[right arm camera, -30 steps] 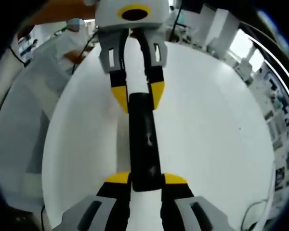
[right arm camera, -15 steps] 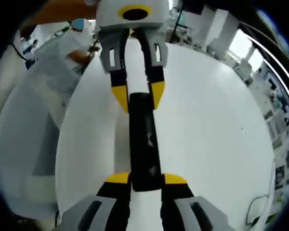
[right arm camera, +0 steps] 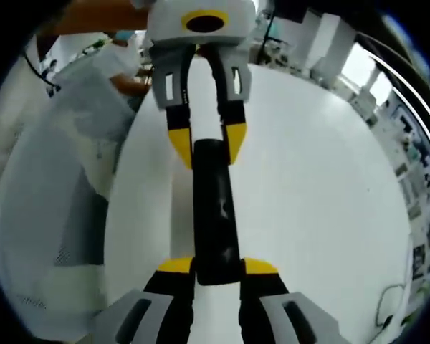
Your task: Press the specified remote control buttons in sequence, fully releasing each button before pressing the next.
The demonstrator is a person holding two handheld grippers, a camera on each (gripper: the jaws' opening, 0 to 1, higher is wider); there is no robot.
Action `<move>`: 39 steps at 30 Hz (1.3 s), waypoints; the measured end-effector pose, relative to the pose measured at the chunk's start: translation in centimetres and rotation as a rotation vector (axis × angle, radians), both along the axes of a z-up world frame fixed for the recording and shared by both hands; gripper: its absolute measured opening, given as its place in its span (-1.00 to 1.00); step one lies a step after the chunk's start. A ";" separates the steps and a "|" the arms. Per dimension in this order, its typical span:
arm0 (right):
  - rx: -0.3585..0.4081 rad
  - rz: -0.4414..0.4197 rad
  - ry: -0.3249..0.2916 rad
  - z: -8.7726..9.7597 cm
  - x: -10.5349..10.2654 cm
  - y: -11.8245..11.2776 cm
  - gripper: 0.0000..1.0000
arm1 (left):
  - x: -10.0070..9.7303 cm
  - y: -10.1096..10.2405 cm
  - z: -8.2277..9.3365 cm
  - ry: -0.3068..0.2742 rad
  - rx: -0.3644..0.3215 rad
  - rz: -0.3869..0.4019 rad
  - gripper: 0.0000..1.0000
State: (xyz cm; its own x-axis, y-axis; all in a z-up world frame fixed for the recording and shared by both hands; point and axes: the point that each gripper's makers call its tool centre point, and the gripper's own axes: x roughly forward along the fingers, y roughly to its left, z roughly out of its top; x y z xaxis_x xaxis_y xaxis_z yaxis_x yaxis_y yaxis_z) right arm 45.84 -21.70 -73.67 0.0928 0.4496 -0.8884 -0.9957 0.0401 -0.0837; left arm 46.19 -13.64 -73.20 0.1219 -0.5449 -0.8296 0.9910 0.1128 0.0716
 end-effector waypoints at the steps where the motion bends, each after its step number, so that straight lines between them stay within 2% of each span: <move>1: 0.001 0.001 0.001 -0.1 -0.3 0.0 -0.60 | -0.4 0.0 -0.2 0.002 0.001 0.000 -0.54; 18: 0.019 0.004 0.039 -2.3 -3.7 0.5 -0.60 | -3.9 0.5 -2.5 0.050 -0.004 0.007 -0.54; 27: 0.022 0.009 0.047 -3.1 -4.3 0.7 -0.60 | -4.4 0.8 -3.3 0.061 0.004 0.007 -0.54; 39: 0.021 -0.003 0.038 -3.8 -3.8 0.5 -0.60 | -3.9 0.7 -3.8 0.049 0.024 0.004 -0.54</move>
